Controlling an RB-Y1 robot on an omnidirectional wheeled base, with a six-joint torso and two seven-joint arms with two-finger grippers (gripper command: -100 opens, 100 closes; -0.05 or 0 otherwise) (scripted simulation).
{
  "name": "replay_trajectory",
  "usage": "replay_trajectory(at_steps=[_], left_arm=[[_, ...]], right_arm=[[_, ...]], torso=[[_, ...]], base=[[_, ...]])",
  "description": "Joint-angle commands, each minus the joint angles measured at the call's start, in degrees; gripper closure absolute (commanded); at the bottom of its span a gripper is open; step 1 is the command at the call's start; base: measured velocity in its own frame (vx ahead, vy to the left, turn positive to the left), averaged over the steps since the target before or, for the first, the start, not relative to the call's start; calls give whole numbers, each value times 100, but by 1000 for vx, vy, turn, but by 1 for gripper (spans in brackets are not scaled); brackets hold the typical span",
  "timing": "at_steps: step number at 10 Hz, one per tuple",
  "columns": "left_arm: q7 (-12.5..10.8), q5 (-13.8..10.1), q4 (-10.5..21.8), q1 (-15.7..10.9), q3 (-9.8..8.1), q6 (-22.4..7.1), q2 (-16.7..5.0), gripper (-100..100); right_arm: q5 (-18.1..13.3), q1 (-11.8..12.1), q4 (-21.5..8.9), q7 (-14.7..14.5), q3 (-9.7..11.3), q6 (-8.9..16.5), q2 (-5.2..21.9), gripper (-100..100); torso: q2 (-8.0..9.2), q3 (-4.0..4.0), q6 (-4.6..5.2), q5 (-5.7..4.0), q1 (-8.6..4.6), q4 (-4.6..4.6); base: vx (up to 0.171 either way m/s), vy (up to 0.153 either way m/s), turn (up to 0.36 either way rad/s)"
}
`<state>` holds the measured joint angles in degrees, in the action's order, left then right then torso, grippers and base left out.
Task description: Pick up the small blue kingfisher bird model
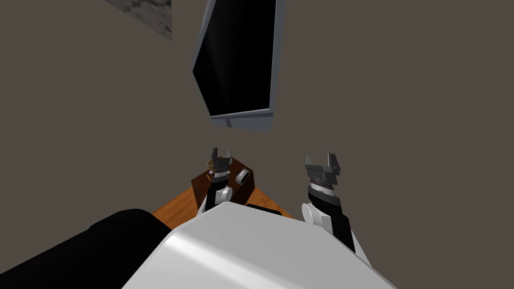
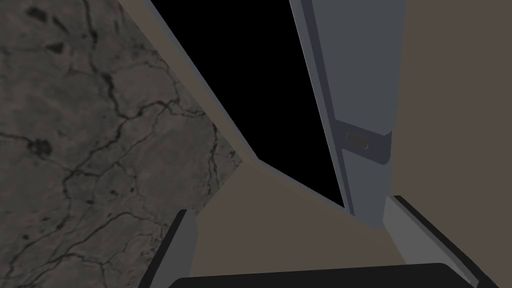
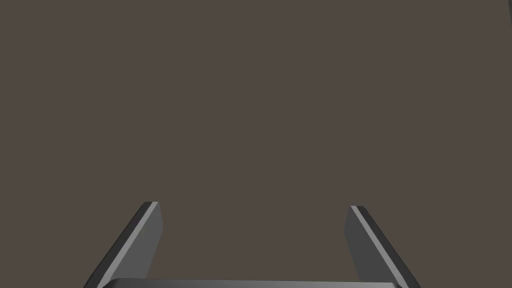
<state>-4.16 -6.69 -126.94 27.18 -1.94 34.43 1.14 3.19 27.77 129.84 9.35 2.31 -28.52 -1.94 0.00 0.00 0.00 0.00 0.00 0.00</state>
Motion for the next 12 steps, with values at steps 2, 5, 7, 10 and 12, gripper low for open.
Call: replay_trajectory(at_steps=[2, 5, 7, 10, 12], left_arm=[[92, -162, 261, -73, -2, -2, -287, -100], [269, -433, 699, -218, 6, -58, -616, -100], [439, -666, 1026, -350, 20, -150, -841, -100], [647, -929, 1515, -509, 43, -294, -1060, -100], [765, -1069, 1787, -596, 59, -386, -1166, -100]], right_arm=[[0, 0, 0, 0, 0, 0, 0, 0], [0, 0, 0, 0, 0, 0, 0, 0], [0, 0, 0, 0, 0, 0, 0, 0], [0, 0, 0, 0, 0, 0, 0, 0], [0, 0, 0, 0, 0, 0, 0, 0]], torso=[[-1, 0, 0, 1, 7, 0], [-3, -2, 0, 3, 12, -1], [-5, -3, 0, 3, 10, -1], [-4, -2, 1, 2, 7, -1], [-5, -3, 1, 2, 10, -1]], base=[[0, 22, 11], [5, 24, -9], [10, 19, -26], [5, 14, -29], [8, 21, -37]])
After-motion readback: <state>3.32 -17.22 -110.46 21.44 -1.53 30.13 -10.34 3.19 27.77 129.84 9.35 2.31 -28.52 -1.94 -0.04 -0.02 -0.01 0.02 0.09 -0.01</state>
